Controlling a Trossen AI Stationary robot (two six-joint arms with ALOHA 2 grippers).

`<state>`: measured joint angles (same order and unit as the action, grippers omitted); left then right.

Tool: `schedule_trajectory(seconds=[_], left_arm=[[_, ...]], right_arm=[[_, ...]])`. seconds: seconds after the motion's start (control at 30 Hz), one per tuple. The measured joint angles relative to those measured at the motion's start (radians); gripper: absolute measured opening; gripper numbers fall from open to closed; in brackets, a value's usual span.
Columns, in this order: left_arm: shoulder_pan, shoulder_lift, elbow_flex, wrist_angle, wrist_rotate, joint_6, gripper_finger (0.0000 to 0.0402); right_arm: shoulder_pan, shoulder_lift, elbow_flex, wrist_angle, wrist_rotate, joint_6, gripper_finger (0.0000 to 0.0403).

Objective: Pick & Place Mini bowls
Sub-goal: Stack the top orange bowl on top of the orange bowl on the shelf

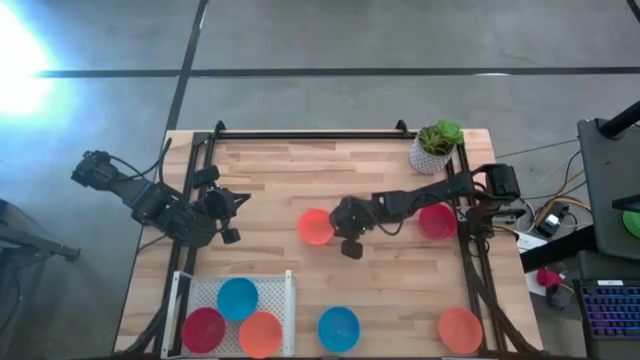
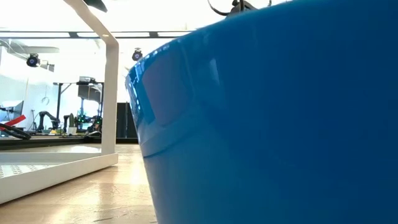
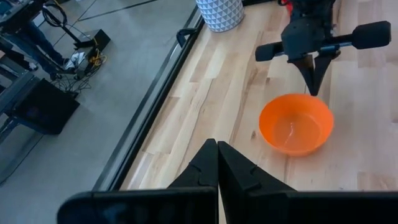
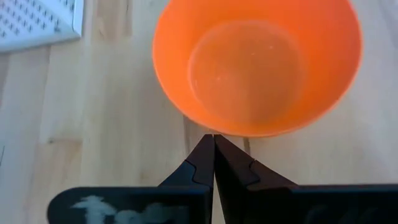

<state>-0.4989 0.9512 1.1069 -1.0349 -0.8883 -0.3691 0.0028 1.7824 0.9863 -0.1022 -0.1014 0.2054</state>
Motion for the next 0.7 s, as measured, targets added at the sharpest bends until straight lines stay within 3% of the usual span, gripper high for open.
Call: schedule_trajectory(seconds=[0.17,0.3,0.7], left_arm=[[0.0,0.0,-0.001,0.003,0.0,-0.003,0.0],[0.0,0.0,-0.002,0.003,0.0,-0.004,0.0],[0.001,0.028,-0.021,0.033,-0.034,-0.011,0.0007]], right_arm=[[-0.02,0.011,0.001,0.042,0.003,-0.012,0.0008],[-0.017,-0.006,0.001,0.036,0.107,-0.025,0.0008],[0.033,-0.208,0.0,-0.001,0.157,-0.061,0.0008]])
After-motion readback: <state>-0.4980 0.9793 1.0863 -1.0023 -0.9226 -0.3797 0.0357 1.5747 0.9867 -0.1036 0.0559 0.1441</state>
